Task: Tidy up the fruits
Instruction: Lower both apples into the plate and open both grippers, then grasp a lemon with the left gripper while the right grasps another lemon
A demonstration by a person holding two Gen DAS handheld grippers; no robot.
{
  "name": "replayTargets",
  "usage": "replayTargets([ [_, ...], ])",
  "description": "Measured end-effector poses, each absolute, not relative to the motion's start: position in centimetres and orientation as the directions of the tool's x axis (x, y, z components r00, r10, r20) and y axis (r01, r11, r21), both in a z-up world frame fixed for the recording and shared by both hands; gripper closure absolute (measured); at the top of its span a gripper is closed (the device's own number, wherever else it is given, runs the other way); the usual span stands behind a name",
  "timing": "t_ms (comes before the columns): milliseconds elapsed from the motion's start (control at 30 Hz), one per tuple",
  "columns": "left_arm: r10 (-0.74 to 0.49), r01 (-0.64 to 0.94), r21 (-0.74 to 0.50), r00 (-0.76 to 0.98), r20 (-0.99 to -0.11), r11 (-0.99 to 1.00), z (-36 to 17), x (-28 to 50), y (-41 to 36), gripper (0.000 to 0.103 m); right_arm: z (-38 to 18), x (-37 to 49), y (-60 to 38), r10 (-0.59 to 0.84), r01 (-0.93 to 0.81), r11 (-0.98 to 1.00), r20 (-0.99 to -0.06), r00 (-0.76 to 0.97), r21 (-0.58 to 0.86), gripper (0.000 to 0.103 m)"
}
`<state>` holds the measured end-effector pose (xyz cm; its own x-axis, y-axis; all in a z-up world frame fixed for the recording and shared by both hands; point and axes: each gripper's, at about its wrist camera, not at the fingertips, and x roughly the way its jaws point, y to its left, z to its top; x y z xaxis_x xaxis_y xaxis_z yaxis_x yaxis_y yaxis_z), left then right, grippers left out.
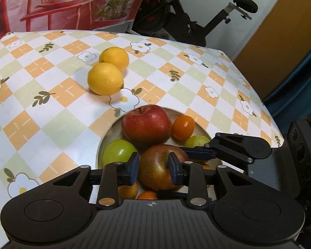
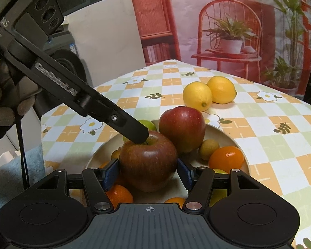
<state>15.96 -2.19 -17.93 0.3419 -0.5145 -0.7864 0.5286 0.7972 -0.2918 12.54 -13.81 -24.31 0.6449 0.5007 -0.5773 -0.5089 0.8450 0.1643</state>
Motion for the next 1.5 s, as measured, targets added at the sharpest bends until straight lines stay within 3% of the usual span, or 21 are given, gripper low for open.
replayTargets([
  [567, -0.494, 0.525, -0.260, 0.374, -0.785, 0.810, -17.6, 15.7, -2.0, 0.069, -22.6, 10.7, -16.0, 0.479, -0.491, 0.861, -0.525, 0.703, 0.128, 0.046],
  [800, -0.532, 0.512, -0.270, 0.477, -0.700, 0.815, -15.3, 15.7, -1.0, 0.070, -21.8, 10.8, -18.6, 0.422, -0.433, 0.895, -0.514, 0.747, 0.105, 0.047],
  [1167, -0.462, 0.437, -0.187, 0.693, -0.554, 0.880, -11.2, 18.0, -0.8, 0.069, -19.9, 14.1, -21.6, 0.304, -0.307, 0.949, -0.457, 0.836, 0.069, 0.047],
  [1500, -0.350, 0.346, -0.120, 0.745, -0.568, 0.930, -11.1, 21.8, -1.8, 0.069, -19.1, 19.5, -21.7, 0.287, -0.282, 0.956, -0.440, 0.851, 0.078, 0.047],
])
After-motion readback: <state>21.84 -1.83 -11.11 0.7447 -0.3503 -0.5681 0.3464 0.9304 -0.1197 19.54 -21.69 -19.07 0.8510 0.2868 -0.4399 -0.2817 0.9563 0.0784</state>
